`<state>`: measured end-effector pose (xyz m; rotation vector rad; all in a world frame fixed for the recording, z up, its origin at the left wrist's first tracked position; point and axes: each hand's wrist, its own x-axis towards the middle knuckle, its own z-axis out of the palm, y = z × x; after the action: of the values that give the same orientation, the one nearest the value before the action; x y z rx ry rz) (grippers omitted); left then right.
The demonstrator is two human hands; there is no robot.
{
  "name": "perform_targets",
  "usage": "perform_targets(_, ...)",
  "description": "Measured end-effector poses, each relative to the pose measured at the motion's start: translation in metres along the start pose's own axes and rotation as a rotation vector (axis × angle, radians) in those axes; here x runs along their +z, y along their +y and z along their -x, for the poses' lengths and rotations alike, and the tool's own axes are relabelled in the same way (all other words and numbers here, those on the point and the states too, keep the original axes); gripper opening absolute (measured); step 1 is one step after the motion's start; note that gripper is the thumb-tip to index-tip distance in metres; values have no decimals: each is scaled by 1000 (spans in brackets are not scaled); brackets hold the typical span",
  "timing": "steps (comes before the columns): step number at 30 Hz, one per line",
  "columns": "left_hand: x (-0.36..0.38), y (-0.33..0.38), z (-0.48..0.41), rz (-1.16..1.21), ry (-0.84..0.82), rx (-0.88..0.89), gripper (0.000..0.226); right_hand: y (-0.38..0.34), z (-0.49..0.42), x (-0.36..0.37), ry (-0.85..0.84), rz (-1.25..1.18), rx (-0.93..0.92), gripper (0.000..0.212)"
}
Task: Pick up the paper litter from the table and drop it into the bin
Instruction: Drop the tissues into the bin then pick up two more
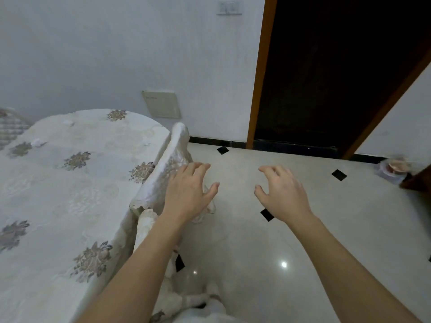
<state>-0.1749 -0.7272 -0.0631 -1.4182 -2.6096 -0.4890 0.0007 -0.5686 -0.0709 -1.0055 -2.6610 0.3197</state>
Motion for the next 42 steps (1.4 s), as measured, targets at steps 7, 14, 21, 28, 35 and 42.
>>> perform_targets(7, 41, 2, -88, 18, 7, -27, 53, 38, -87, 21, -21, 5, -56, 44)
perform_targets(14, 92, -18, -220, 72, 18, -79, 52, 64, -221, 44, -57, 26, -64, 47)
perform_targets(21, 114, -44, -345, 92, 29, -122, 53, 79, -363, 56, -36, 40, -121, 45)
perform_targets(28, 132, -76, -426, 62, 45, -179, 52, 77, -467, 88, -81, 7, -159, 42)
perform_targets(35, 157, -128, -501, -6, 35, -304, 53, 57, -586, 131, -148, -71, -289, 42)
perform_targets(42, 173, -175, -606, -52, 91, -532, 54, 37, -742, 166, -194, -125, -471, 44)
